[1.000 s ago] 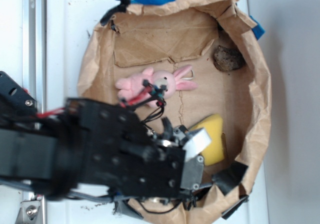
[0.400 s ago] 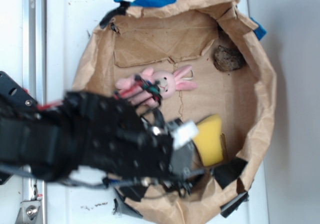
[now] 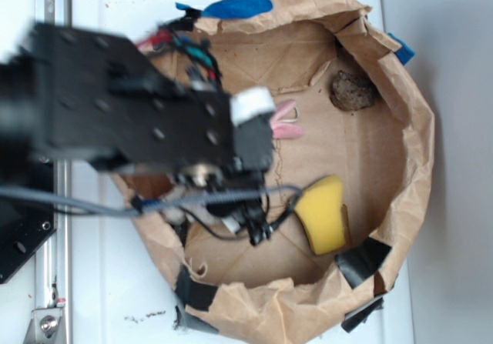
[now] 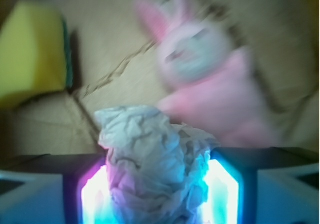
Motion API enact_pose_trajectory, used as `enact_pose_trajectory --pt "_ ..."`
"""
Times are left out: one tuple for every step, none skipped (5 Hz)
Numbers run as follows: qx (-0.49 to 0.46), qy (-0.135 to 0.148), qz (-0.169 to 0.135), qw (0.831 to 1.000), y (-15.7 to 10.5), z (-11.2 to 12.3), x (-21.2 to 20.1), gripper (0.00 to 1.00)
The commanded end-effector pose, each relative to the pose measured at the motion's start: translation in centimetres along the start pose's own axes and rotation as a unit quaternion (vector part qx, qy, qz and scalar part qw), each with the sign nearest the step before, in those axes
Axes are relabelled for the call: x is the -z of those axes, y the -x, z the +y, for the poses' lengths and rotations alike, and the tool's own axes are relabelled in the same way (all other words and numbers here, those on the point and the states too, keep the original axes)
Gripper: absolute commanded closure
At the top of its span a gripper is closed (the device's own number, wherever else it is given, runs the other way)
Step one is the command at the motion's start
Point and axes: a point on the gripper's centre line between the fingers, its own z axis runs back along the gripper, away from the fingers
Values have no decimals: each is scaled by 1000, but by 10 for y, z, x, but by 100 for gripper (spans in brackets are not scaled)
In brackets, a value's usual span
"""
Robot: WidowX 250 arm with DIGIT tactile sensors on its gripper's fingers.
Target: Grab the white paper.
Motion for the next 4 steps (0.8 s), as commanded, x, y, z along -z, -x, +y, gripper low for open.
enact_pose_trajectory --pt "-26 -34 -43 998 -37 15 -53 100" --pt "-18 -69 -41 997 -45 5 -68 100" --pt "-11 -78 -56 995 -50 -4 -73 100" --pt "-6 -68 -58 996 -49 -4 -71 100"
